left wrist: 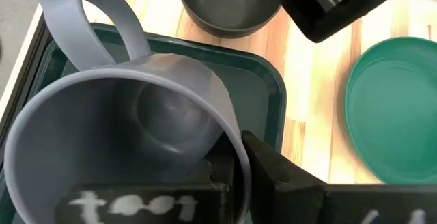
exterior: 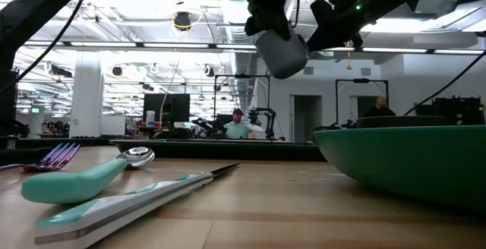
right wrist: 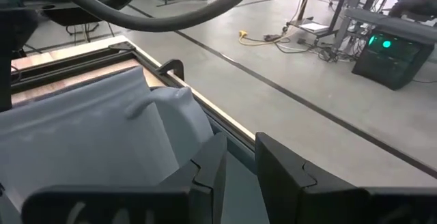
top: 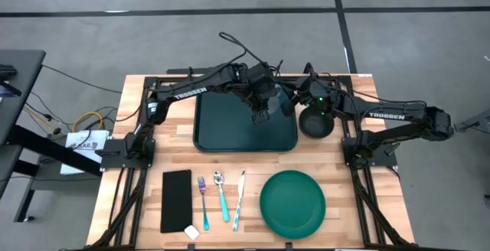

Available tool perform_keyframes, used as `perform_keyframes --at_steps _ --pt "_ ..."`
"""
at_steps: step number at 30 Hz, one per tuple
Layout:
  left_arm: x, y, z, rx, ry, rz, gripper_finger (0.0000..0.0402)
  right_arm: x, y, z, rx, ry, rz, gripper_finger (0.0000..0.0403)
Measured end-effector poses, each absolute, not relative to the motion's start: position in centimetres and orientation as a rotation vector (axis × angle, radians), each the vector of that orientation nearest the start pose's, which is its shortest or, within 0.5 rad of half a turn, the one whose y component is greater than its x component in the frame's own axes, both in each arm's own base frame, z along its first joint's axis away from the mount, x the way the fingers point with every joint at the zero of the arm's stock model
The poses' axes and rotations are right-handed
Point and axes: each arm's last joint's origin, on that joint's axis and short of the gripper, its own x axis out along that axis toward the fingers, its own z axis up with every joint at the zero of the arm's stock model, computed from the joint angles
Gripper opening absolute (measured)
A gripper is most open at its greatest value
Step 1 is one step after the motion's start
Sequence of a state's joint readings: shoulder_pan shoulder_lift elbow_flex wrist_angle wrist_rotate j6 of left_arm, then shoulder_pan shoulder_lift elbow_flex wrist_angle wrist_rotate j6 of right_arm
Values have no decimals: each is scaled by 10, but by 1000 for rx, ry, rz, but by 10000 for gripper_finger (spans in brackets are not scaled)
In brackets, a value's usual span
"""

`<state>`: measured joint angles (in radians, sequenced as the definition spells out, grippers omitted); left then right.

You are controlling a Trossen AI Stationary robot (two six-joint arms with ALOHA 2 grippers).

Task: Set up tray
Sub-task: Put the light blue mug on the top left of the dark green tray

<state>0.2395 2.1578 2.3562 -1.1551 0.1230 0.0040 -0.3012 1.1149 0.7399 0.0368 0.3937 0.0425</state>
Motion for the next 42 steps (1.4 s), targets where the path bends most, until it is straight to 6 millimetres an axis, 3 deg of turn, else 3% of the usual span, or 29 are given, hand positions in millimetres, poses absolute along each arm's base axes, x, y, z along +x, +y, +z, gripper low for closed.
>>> perform_keyframes --at_steps 16,32,42 --pt "430 123 349 -237 974 152 0 232 -73 275 5 333 -647 72" --pt "440 100 353 -222 920 42 0 231 -77 275 -55 352 -654 73" --pt "441 98 352 -217 923 57 0 232 -77 275 -54 352 -654 59"
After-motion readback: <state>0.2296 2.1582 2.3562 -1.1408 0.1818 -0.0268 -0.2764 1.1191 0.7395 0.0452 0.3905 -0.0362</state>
